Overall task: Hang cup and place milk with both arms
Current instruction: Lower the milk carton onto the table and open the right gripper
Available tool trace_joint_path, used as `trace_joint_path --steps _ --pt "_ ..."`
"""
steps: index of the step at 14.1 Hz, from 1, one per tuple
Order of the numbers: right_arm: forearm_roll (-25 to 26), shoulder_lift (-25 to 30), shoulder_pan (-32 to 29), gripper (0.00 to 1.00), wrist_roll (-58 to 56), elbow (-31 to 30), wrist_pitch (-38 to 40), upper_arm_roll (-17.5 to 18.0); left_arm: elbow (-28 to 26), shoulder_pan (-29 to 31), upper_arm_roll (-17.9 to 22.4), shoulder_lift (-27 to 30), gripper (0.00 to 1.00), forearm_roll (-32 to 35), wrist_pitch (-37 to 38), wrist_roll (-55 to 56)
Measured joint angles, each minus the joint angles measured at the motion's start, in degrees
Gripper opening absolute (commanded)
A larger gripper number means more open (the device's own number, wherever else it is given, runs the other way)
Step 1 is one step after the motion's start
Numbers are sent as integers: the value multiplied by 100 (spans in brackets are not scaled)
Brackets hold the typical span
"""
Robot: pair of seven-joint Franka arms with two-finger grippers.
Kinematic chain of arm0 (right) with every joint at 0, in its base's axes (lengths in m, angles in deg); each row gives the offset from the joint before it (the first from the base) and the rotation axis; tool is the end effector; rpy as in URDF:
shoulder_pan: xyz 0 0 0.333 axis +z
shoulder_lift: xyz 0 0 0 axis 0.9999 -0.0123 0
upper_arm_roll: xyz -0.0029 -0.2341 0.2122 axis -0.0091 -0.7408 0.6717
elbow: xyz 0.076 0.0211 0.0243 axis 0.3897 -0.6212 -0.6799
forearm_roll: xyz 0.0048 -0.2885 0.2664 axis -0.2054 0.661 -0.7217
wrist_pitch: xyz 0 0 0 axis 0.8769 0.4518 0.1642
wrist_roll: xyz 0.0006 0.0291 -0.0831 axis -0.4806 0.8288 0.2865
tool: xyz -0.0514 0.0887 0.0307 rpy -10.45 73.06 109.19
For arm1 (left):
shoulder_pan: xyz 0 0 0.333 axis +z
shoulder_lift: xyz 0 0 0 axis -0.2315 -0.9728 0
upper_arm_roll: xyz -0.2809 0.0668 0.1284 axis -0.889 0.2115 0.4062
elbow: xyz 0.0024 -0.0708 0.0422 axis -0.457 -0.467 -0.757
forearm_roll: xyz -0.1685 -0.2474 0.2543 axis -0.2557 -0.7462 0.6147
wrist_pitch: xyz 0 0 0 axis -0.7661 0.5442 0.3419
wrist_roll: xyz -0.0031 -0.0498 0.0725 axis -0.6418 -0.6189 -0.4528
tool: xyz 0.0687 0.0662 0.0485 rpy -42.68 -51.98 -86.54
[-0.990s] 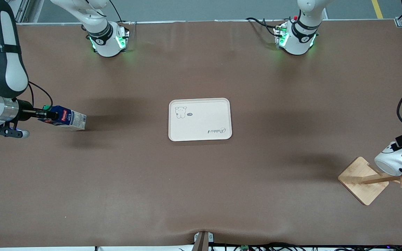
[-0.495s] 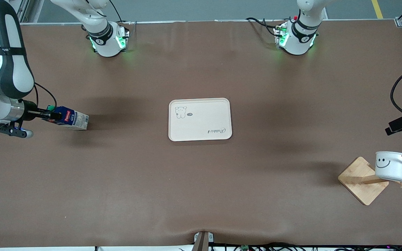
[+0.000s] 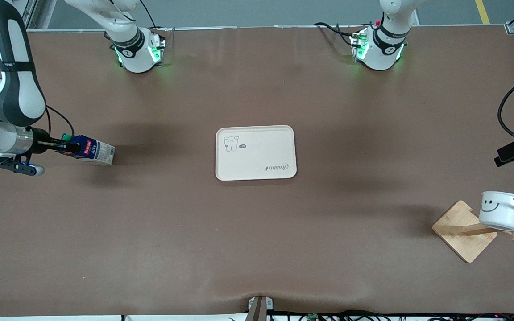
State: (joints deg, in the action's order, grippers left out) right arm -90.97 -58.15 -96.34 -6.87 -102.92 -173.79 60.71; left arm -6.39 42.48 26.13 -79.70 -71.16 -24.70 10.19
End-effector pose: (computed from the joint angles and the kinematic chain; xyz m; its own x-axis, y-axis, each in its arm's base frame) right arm 0.5357 -0.1169 0.3382 0.9275 -0.2372 -0.2889 -0.2583 -0.9654 -0.0368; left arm 0.6260 0.0490 0.6078 0.9931 0.0807 0.0849 0.0844 -0.9956 -0.0406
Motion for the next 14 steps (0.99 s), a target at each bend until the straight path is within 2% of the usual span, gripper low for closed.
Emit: trace_joint_path --steps 2,3,4,6,7,10,14 --pt "0 3 0 83 2 -8 -4 0 6 -1 -31 211 100 -70 110 0" --pt "0 3 0 96 3 -14 -4 0 5 -1 -61 308 100 -93 222 0" --pt "0 4 0 100 4 -18 -4 0 4 -6 -82 379 100 -129 354 0" --pt "0 3 0 100 7 -49 -3 1 -59 -139 26 524 100 -254 567 0" --pt "0 2 0 100 8 -61 -2 1 -158 -341 259 627 100 -358 608 0" --pt "0 2 0 100 8 -74 7 3 -474 -1244 1357 995 100 -728 665 -8" --pt "0 3 0 100 8 -23 188 23 -713 -2300 2412 1383 100 -852 817 10"
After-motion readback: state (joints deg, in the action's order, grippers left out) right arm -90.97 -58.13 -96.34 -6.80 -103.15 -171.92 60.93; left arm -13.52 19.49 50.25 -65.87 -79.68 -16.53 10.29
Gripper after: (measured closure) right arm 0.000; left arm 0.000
